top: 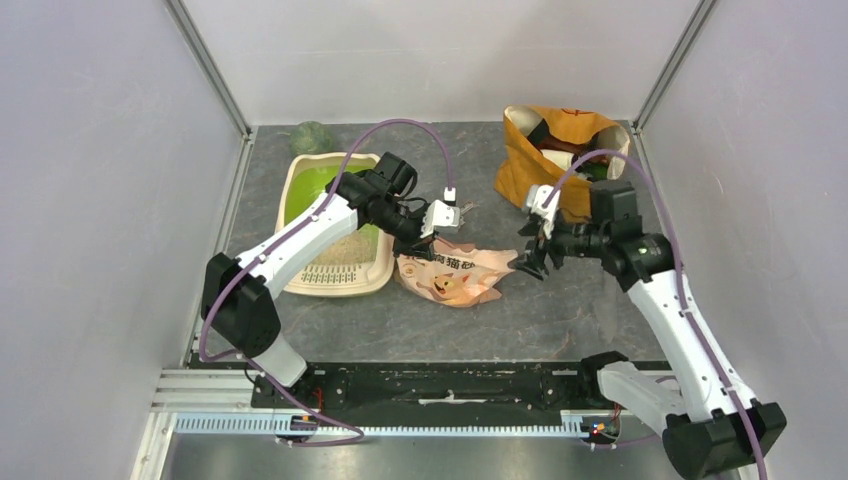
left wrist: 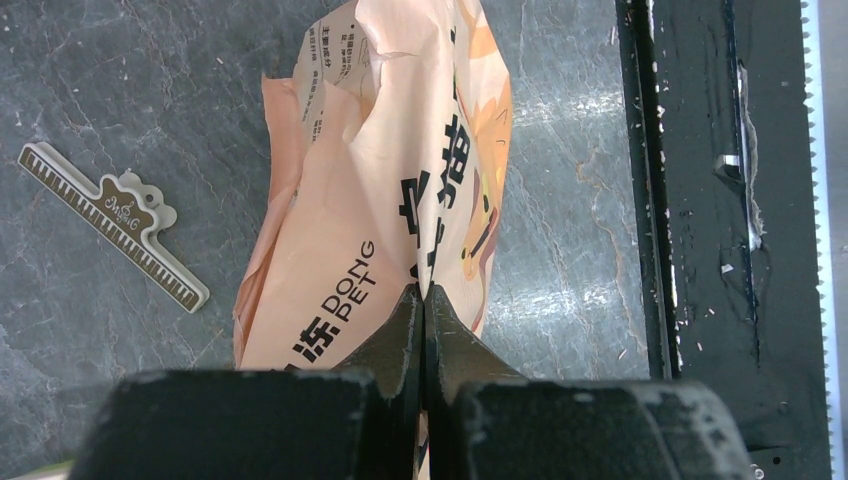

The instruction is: Fill the litter box with clean litter

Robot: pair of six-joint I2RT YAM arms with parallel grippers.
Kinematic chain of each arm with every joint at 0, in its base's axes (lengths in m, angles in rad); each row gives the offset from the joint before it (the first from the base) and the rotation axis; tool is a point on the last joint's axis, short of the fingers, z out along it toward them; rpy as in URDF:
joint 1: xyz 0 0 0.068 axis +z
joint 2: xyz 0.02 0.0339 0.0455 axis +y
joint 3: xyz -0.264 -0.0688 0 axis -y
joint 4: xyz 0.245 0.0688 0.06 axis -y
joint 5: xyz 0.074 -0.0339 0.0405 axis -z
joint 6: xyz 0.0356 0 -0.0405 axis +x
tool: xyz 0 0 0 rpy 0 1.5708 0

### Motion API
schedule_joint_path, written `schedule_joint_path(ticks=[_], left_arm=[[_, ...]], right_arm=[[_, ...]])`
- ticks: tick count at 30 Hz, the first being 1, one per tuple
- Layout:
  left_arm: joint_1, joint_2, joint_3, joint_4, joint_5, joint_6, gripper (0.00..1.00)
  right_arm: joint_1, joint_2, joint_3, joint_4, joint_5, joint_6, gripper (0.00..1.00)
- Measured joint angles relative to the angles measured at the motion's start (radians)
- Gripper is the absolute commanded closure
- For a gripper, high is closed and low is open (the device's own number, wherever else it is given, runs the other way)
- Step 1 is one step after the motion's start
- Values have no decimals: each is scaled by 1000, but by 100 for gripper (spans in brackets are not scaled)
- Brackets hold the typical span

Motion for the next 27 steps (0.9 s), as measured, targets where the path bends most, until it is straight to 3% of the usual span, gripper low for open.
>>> schedule_joint_path(ticks=[5,10,15,19,27], left_arm=[[1,1,4,-4,0,0,98],[2,3,7,-8,-1,0,98],[2,3,8,-15,-2,0,98],[2,5,11,-22,-2,0,98],[2,9,15,-32,0,3,98]], right_arm=[[116,17,-143,124,58,-78,22],[238,69,-172,183,116,-157,27],[281,85,-193,192,150,-244,30],[285,129,-206,172,179,-290,46],[277,199,-189,58,208,-319,39]])
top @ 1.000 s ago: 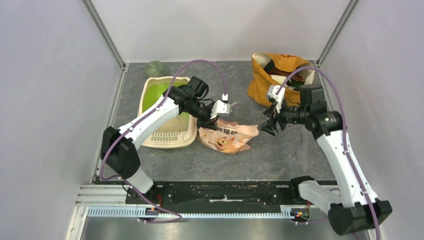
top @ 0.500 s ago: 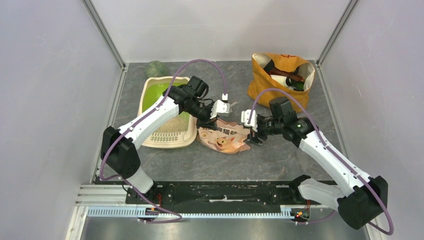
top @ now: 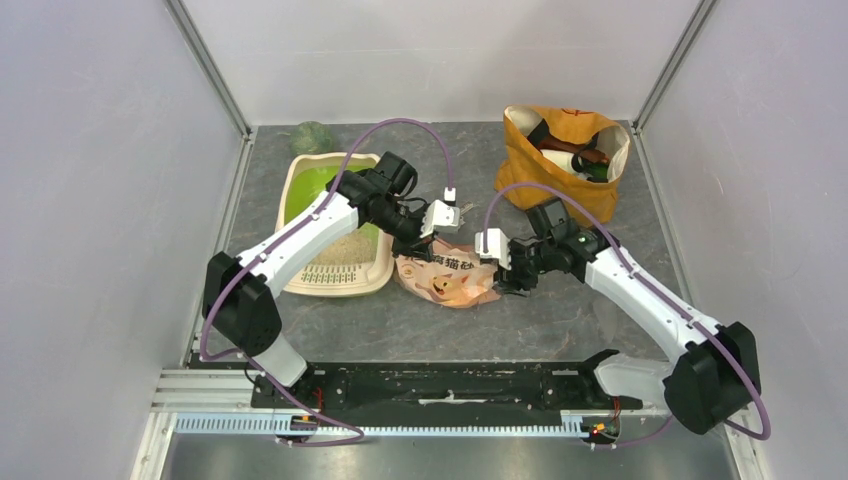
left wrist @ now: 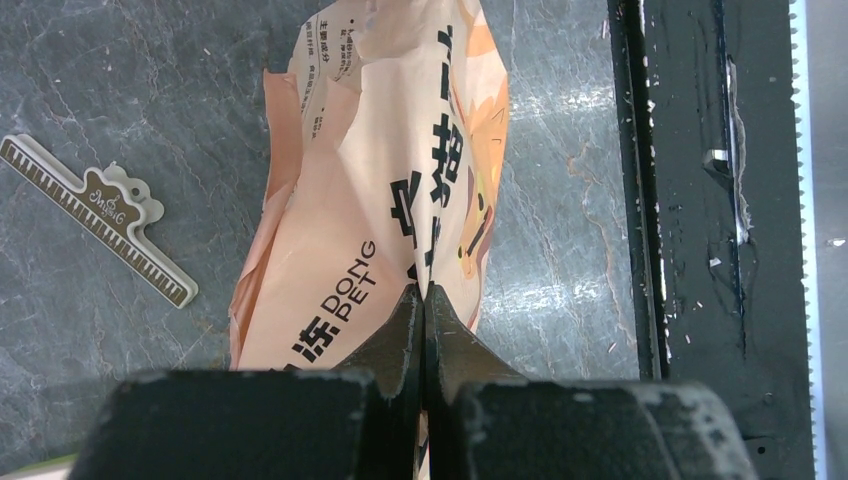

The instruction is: Fill the litter box with clean litter

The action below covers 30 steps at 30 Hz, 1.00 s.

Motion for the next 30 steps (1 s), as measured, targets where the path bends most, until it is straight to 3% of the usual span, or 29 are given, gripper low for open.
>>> schedule_joint_path(ticks=[5,11,17,23,28,30], left_arm=[[3,6,7,-3,3,0,98],[6,17,18,-8,7,0,98],[11,22,25,-13,15,0,98],[13,22,25,-17,19,0,98],[13,22,25,-28,21,0,98],[13,22,25,-27,23,0,97]], right_arm=[[-27,-58,39,-40,33,68,28],[-26,-254,65,-32,31,172,33],[10,-182,74,40,10,219,36],[33,-48,67,69,6,200,56],[51,-44,46,74,8,144,100],[51,-45,34,83,7,121,100]])
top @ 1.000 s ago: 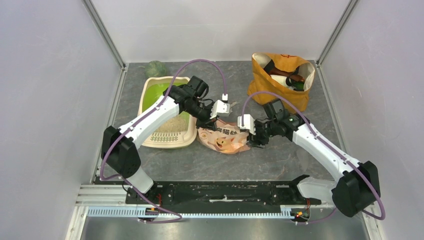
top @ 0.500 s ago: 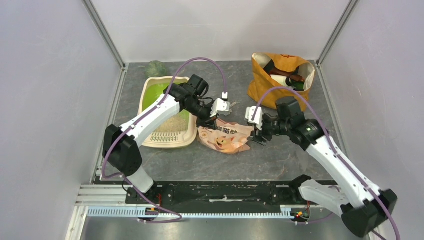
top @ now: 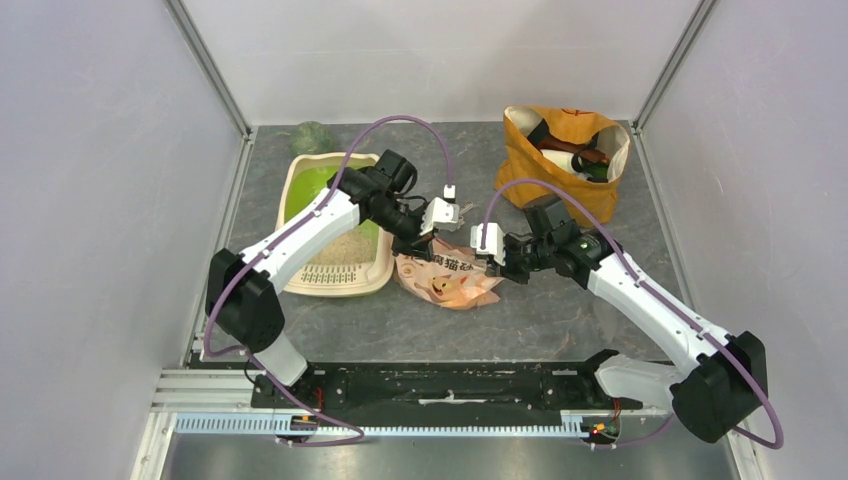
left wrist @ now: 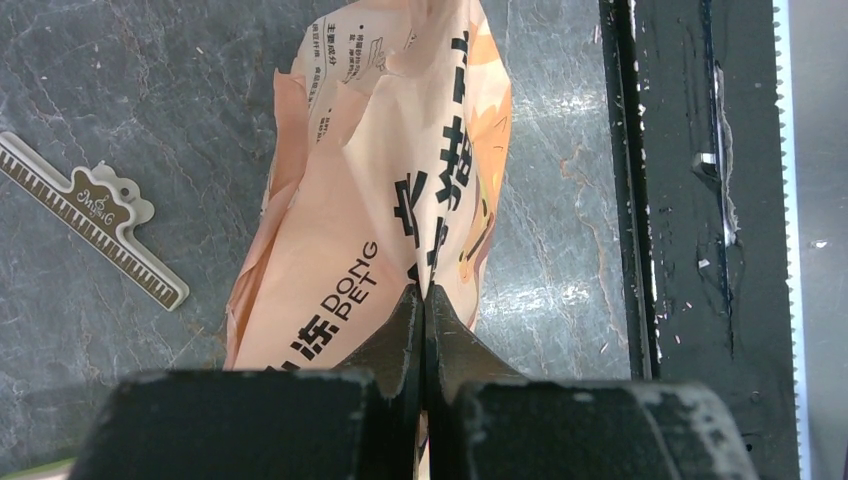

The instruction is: Fill the litter box with clean litter

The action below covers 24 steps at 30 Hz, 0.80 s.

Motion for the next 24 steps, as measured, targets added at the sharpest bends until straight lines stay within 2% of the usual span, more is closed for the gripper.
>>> schedule_joint_path(ticks=[6,7,9,15,16,17,18,19,20,24], left_arm=[[7,-34,-48,31,2,27,30],[9,-45,-53,31,2,32,24],[8,-67,-54,34,1,43,23],[-55,-72,-54,114,0,42,28],[-66,-67,-54,126,-1,42,31],[-79,-56,-55,143,-1,43,44],[-89,-47,-57,156,-2,43,63],[-94,-37,-60,165,-2,42,88],[-98,-24,-64,174,5,47,98],[-103,-9,-72,213,16,43,98]], right_arm=[[1,-6,-15,5,2,-40,100],[1,-6,-15,4,3,-43,100],[1,-6,-15,2,5,-45,100],[1,-6,-15,1,11,-45,100],[1,-6,-15,1,14,-45,100],[1,-6,-15,1,18,-45,100],[1,-7,-15,2,23,-45,100],[0,-8,-15,2,26,-45,100],[-1,-9,-15,-1,32,-45,100],[-24,-15,-23,-13,33,-54,100]])
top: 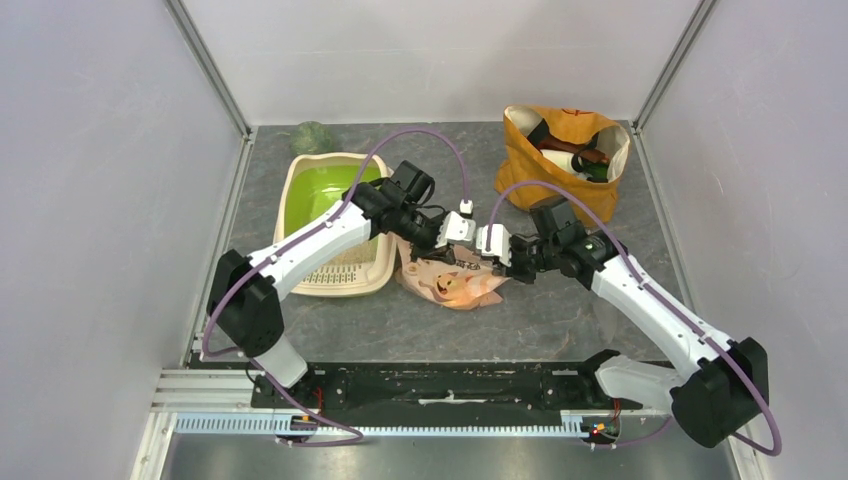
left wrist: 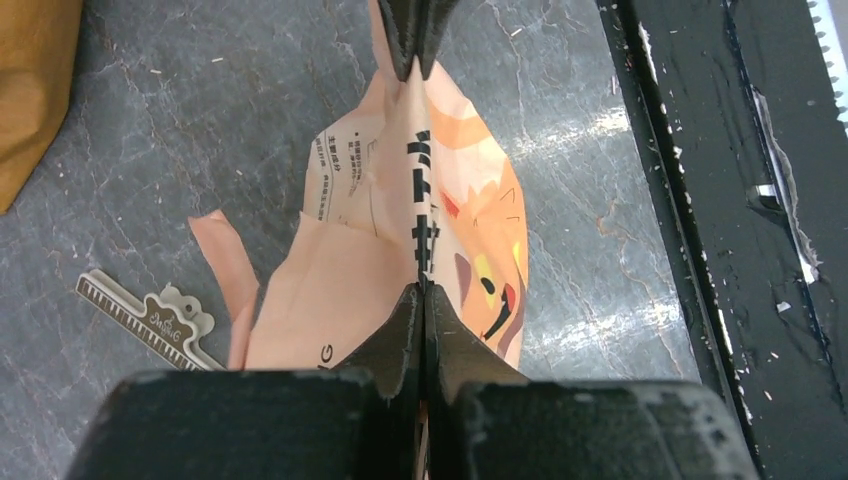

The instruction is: Fill the litter box with clean litter

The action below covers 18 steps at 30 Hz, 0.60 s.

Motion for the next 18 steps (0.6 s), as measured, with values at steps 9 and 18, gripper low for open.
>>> schedule_joint_path(ticks=[9,18], left_arm=[[-47,-27,-78,82,10,-71,98],[-38,-40,-92,110,11,-140,76]], right_arm=[[-92,-19,4,-87,-81,9,42],[-60,2,-14,-31,-71,16,100]])
